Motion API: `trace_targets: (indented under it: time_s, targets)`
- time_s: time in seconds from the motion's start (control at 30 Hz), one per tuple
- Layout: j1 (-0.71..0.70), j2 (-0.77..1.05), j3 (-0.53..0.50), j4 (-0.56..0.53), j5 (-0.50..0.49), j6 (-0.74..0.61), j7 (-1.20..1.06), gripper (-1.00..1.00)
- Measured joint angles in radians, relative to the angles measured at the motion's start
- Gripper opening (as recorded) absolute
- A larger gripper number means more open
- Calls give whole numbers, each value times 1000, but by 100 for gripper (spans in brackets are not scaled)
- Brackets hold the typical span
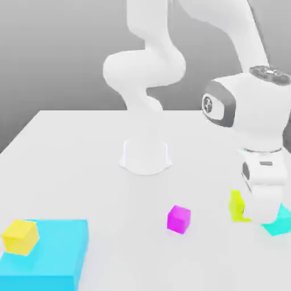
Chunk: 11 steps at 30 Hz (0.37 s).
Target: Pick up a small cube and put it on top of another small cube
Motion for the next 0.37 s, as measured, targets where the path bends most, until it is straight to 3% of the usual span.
trace_targets:
  time_s: [0.1,0.23,0.27,0.37]
  targets:
    - [78,23,37,17,-29,7,7,-100]
    - [98,146,11,25,-93,120,51,-100]
    - [103,169,5,26,-104,140,59,100]
    - [103,169,5,26,-104,140,59,100]
